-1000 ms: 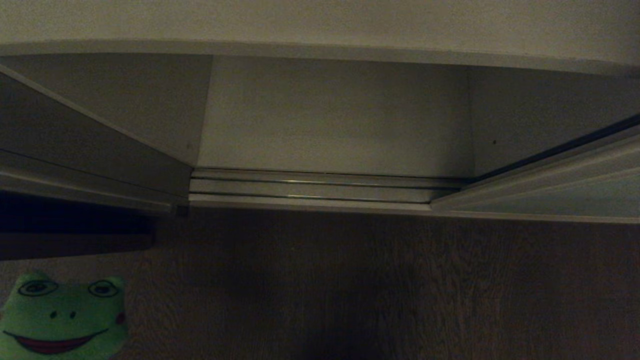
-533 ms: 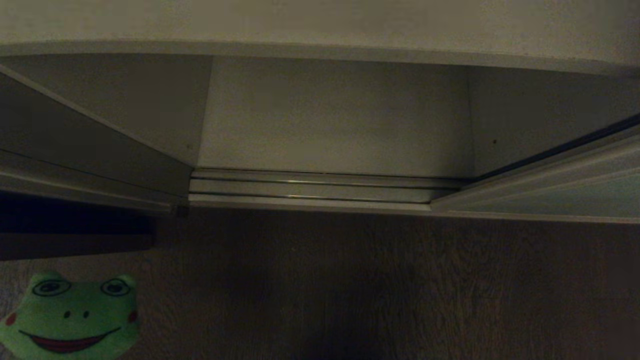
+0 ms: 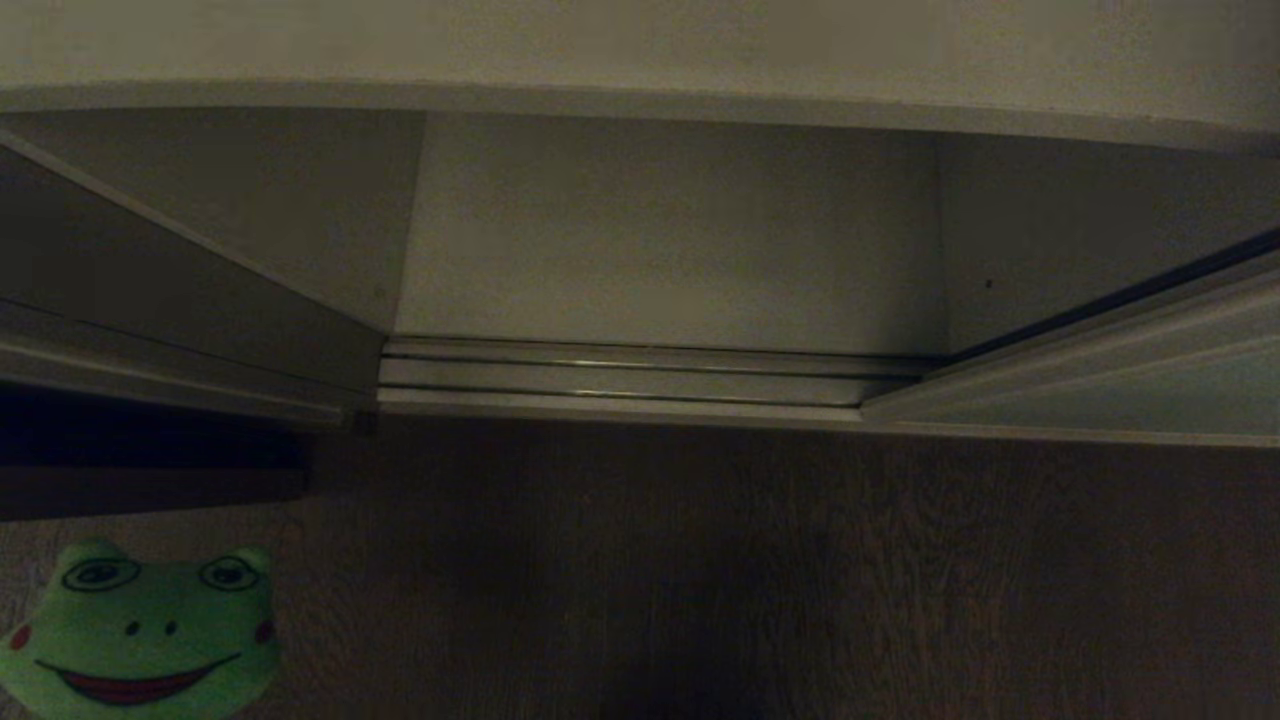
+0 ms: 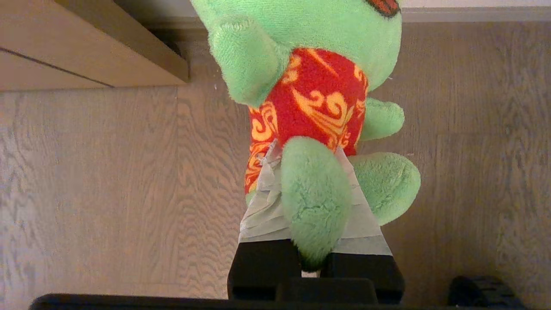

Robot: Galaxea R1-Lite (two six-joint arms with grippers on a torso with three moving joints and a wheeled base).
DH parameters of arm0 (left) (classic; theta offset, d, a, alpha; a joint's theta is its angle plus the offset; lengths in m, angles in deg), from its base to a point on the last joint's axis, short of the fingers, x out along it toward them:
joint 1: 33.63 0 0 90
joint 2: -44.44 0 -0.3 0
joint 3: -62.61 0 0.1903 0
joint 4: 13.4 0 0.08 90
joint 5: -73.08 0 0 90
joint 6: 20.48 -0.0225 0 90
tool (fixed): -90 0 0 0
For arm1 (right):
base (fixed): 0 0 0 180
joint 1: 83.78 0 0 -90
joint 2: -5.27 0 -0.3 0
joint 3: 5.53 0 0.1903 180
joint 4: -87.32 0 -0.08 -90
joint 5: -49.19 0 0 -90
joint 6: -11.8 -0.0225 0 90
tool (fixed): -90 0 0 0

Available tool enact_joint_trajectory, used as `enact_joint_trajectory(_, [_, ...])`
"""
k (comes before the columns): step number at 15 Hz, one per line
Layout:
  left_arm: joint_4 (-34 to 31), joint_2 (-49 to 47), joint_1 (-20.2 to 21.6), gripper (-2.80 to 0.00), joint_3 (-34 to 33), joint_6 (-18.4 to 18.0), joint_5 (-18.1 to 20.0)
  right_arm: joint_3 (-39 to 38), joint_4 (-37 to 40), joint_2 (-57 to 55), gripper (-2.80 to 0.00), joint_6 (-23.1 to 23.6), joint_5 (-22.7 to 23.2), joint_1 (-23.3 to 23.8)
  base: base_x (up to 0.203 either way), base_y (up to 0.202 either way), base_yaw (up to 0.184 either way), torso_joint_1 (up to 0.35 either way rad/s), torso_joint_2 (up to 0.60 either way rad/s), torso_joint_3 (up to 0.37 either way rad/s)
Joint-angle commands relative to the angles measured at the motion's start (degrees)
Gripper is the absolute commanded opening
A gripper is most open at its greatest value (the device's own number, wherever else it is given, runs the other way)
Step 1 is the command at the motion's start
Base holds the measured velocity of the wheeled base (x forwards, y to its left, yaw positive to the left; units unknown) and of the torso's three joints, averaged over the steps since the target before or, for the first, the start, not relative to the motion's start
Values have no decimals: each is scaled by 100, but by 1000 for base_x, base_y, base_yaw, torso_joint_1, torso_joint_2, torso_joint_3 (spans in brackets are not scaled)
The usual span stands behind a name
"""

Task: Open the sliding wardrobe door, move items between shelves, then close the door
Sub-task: Place the green doll on the higher shelf

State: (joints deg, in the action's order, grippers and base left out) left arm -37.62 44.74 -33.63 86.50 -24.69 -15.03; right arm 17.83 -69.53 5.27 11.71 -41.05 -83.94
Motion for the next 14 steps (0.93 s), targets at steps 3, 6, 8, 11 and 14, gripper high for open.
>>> enact_joint_trajectory(3, [6, -30, 0, -280, -17, -18, -13, 0, -4, 10, -280, 1, -2, -2, 0, 0, 0, 0, 0, 0])
enact_joint_trajectory(6, [15, -30, 0, -280, -17, -4, -13, 0, -4, 10, -280, 1, -2, -2, 0, 0, 0, 0, 0, 0])
enact_joint_trajectory(8, [11, -30, 0, -280, -17, -18, -13, 0, -4, 9, -280, 1, -2, -2, 0, 0, 0, 0, 0, 0])
enact_joint_trajectory(11, [6, -30, 0, -280, -15, -44, -4, 0, -4, 12, -280, 1, -2, -2, 0, 0, 0, 0, 0, 0])
enact_joint_trajectory(14, [15, -30, 0, -280, -8, 8, -4, 0, -4, 12, -280, 1, -2, -2, 0, 0, 0, 0, 0, 0])
